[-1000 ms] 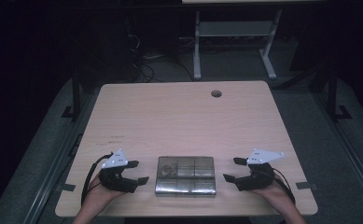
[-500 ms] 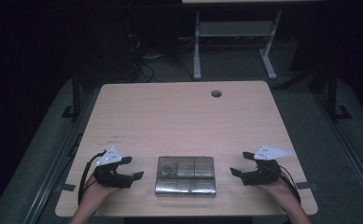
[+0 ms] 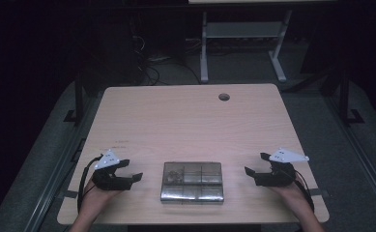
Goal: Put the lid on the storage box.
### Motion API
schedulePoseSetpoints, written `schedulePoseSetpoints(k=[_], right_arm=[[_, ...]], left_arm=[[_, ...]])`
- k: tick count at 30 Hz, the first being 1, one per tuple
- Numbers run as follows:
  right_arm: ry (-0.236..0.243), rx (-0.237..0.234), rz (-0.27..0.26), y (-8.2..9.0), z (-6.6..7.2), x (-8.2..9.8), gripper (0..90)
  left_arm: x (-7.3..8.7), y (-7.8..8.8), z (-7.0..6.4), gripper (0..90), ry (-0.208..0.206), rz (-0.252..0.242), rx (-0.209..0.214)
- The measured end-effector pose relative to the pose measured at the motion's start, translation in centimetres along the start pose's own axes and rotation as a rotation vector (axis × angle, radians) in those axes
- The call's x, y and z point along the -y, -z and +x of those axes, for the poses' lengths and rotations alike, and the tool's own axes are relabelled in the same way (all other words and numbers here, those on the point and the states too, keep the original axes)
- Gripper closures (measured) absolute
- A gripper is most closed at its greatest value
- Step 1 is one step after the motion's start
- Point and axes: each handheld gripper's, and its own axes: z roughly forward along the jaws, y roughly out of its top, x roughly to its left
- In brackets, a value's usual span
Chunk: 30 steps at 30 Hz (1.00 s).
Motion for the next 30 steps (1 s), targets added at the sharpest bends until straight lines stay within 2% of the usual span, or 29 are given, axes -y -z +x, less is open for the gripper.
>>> schedulePoseSetpoints(k=[1, 2, 4, 6, 7, 9, 11, 12, 16, 19, 23, 30], right_arm=[[-0.011, 0.006, -0.003, 0.0, -0.2, 0.1, 13.9], [-0.017, 0.015, 0.002, 0.0, -0.3, 0.1, 13.8], [-0.014, 0.04, 0.002, 0.0, -0.7, 0.2, 13.7], [-0.019, 0.058, 0.006, -0.1, -0.9, 0.3, 13.6], [-0.02, 0.069, 0.007, -0.1, -1.1, 0.3, 13.6], [-0.027, 0.087, 0.008, -0.1, -1.3, 0.4, 13.5], [-0.026, 0.099, 0.003, -0.1, -1.4, 0.4, 13.5], [-0.033, 0.101, 0.002, -0.2, -1.5, 0.5, 13.6], [-0.04, 0.113, 0.014, -0.3, -1.9, 0.7, 13.6], [-0.045, 0.122, 0.012, -0.3, -2.1, 0.8, 13.6], [-0.042, 0.125, 0.009, -0.3, -2.1, 0.8, 13.6], [-0.041, 0.124, 0.009, -0.3, -2.1, 0.8, 13.6]], left_arm=[[0.1, 0.0, 0.1, 21.2, 0.013, 0.0, -0.003], [0.2, 0.0, 0.3, 21.2, 0.004, 0.003, -0.007], [0.3, 0.0, 0.5, 21.3, 0.024, -0.001, -0.012], [0.4, 0.0, 0.8, 21.2, 0.017, 0.004, -0.017], [0.4, 0.0, 0.8, 21.3, 0.032, 0.002, -0.017], [0.5, -0.1, 1.0, 21.2, 0.029, 0.004, -0.022], [0.6, -0.1, 1.0, 21.3, 0.044, 0.006, -0.026], [0.6, -0.2, 1.2, 21.3, 0.036, 0.011, -0.03], [0.8, -0.4, 1.2, 21.2, 0.048, 0.017, -0.036], [0.8, -0.4, 1.4, 21.3, 0.035, 0.027, -0.04], [0.9, -0.5, 1.4, 21.3, 0.045, 0.026, -0.045], [0.9, -0.5, 1.4, 21.3, 0.039, 0.027, -0.047]])
